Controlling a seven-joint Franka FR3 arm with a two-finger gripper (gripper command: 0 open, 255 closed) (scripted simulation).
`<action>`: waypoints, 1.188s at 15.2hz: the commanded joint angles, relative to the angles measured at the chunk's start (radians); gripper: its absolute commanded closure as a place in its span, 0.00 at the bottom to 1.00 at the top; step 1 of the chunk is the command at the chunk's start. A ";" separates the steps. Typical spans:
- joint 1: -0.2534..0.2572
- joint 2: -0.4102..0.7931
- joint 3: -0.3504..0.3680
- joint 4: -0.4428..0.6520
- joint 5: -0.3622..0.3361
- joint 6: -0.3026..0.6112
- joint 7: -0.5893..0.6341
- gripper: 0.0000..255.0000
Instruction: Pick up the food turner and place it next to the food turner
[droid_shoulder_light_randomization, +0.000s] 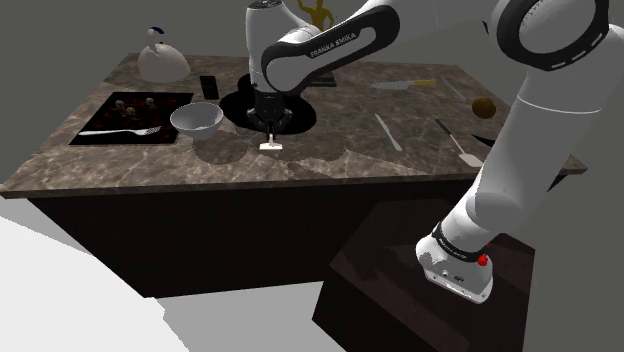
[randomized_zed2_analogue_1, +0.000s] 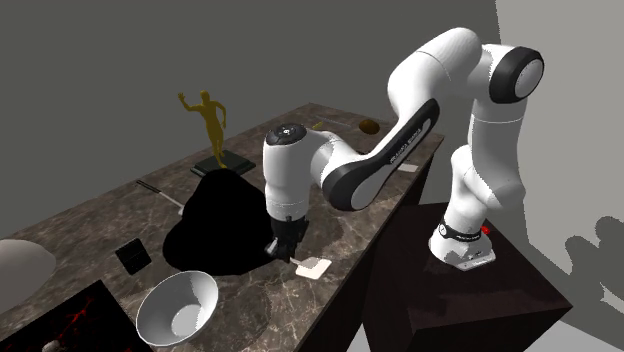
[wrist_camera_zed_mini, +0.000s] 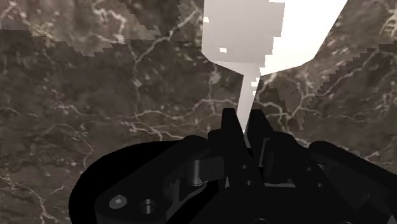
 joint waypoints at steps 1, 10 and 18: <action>-0.001 -0.011 0.002 0.013 0.007 -0.022 -0.006 1.00; -0.077 -0.268 -0.037 -0.264 0.125 0.028 -0.173 1.00; -0.116 -0.522 -0.141 -0.528 0.203 0.051 -0.371 1.00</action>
